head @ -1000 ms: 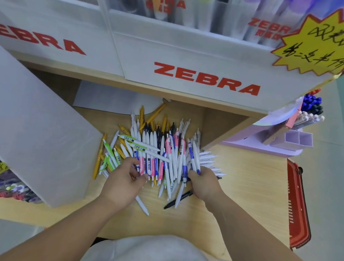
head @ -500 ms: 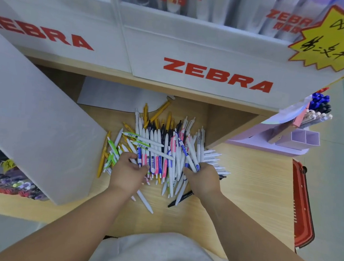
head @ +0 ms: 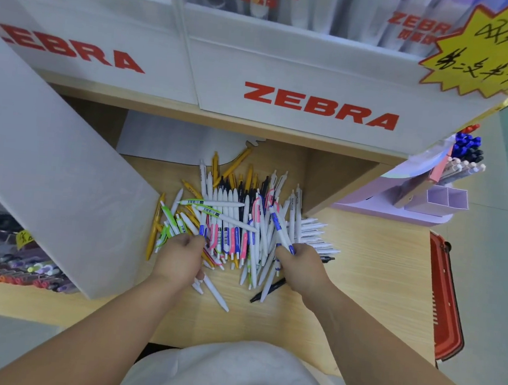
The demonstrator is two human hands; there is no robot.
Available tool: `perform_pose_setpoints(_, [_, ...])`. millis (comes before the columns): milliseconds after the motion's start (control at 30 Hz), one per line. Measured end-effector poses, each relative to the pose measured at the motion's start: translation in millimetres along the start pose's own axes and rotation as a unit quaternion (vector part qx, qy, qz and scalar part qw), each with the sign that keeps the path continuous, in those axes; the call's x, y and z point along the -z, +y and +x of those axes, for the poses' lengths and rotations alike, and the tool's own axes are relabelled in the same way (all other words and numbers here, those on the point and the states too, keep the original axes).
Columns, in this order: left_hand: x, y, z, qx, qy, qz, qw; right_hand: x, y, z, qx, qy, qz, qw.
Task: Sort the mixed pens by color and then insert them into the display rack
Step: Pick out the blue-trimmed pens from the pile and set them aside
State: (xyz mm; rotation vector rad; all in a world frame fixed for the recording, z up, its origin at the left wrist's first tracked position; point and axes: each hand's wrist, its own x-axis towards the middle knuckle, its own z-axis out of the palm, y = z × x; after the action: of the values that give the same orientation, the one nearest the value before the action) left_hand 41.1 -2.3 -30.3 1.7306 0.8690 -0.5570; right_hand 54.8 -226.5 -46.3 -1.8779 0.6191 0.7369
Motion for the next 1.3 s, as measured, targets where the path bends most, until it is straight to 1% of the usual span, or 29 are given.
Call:
perform_pose_setpoints(67, [3.8, -9.3, -13.3, -0.033, 0.005, 0.005, 0.999, 6.9, 6.3, -10.1, 0.001, -0.020, 0.002, 1.000])
perform_pose_setpoints(200, [20.1, -40.8, -39.0, -0.135, 0.031, 0.064, 0.988, 16.9, 25.3, -34.5, -0.004, -0.035, 0.007, 0.999])
perform_pose_setpoints(267, [30.5, -53.0, -47.5, -0.164, 0.023, 0.092, 0.982, 18.8, 35.6, -47.8, -0.013, -0.032, 0.021, 0.999])
perform_pose_setpoints(367, [38.0, -57.2, -58.4, -0.212, -0.019, 0.113, 0.971, 19.6, 47.7, -64.4, -0.018, -0.014, 0.018, 1.000])
perform_pose_setpoints(433, [31.7, -52.0, -63.8, -0.209, -0.030, 0.095, 0.973, 20.8, 54.1, -71.3, -0.016, -0.005, 0.015, 1.000])
perform_pose_setpoints(533, [10.2, -43.2, -68.1, -0.146, -0.025, 0.028, 0.989, 30.2, 64.0, -77.5, -0.020, -0.008, 0.010, 1.000])
perform_pose_setpoints(633, [-10.5, -40.5, -68.8, -0.092, 0.023, -0.026, 0.995, 50.5, 73.9, -75.0, -0.023, -0.036, -0.003, 0.999])
perform_pose_setpoints(700, [-22.6, -38.5, -68.8, -0.049, 0.083, -0.078, 0.992, 68.7, 79.4, -66.1, -0.016, -0.058, -0.013, 0.998])
perform_pose_setpoints(767, [-35.4, -37.9, -72.0, -0.039, 0.153, -0.120, 0.980, 88.9, 84.5, -53.9, -0.005, -0.086, -0.023, 0.996])
perform_pose_setpoints(833, [-46.9, -36.5, -84.9, -0.065, 0.212, -0.125, 0.967, 109.3, 88.8, -44.2, 0.011, -0.116, -0.060, 0.991])
perform_pose_setpoints(867, [-53.3, -36.8, -94.2, -0.090, 0.234, -0.110, 0.962, 119.8, 90.6, -39.9, 0.021, -0.132, -0.087, 0.987])
perform_pose_setpoints(933, [-67.2, -38.0, -116.2, -0.138, 0.248, -0.083, 0.955, 141.0, 95.3, -32.3, 0.035, -0.153, -0.126, 0.979])
perform_pose_setpoints(1033, [-94.6, -41.4, -146.3, -0.170, 0.193, -0.075, 0.964, 169.6, 102.8, -23.0, 0.042, -0.150, -0.138, 0.978])
perform_pose_setpoints(1100, [-115.6, -41.8, -156.8, -0.191, 0.136, -0.051, 0.971, 185.5, 107.6, -16.9, 0.045, -0.136, -0.144, 0.979])
perform_pose_setpoints(1167, [-137.3, -45.4, -156.3, -0.199, 0.065, -0.006, 0.978, 200.2, 113.6, -6.6, 0.059, -0.113, -0.196, 0.972])
perform_pose_setpoints(1233, [-155.9, -51.7, -147.1, -0.202, 0.000, 0.068, 0.977, 214.0, 118.0, 8.8, 0.091, -0.084, -0.298, 0.947])
perform_pose_setpoints(1300, [-170.6, -55.0, -134.6, -0.206, -0.055, 0.163, 0.963, 225.7, 116.9, 24.0, 0.117, -0.058, -0.401, 0.907])
